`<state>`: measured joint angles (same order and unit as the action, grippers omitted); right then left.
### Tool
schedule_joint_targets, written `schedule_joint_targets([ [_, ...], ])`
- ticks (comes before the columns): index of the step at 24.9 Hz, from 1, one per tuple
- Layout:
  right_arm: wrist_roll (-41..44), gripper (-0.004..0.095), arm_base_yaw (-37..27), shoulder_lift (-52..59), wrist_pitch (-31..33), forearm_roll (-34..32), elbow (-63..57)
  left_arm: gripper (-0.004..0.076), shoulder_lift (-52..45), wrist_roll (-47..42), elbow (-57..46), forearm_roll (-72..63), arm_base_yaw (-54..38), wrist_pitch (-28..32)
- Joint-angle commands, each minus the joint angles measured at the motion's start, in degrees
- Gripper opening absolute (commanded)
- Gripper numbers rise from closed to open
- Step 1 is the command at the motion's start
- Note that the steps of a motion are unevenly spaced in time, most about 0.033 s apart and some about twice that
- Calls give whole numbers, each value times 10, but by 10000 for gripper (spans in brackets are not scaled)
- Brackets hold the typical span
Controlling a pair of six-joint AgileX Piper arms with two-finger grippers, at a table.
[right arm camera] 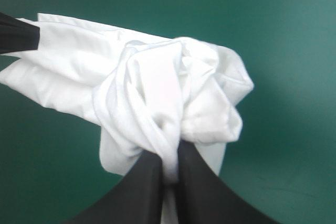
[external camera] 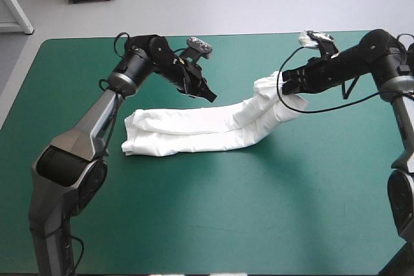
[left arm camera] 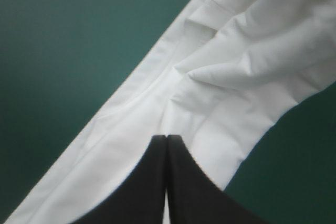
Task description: Fold the cloth
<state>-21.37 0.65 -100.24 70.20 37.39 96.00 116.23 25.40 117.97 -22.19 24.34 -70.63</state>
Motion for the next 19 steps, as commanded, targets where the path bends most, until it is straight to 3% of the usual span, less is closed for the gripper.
schedule_joint_targets([
  [1, -10, -12, 38, 32, -35, 57, 19, -22, -93, -19, 20, 3, -2, -31],
  [12, -10, -12, 171, 6, -134, 124, 30, -22, -246, -54, 19, 7, -2, -32],
  [19, -6, -12, 279, -111, -155, 144, 138, -22, -334, -64, 19, 75, -2, -32],
])
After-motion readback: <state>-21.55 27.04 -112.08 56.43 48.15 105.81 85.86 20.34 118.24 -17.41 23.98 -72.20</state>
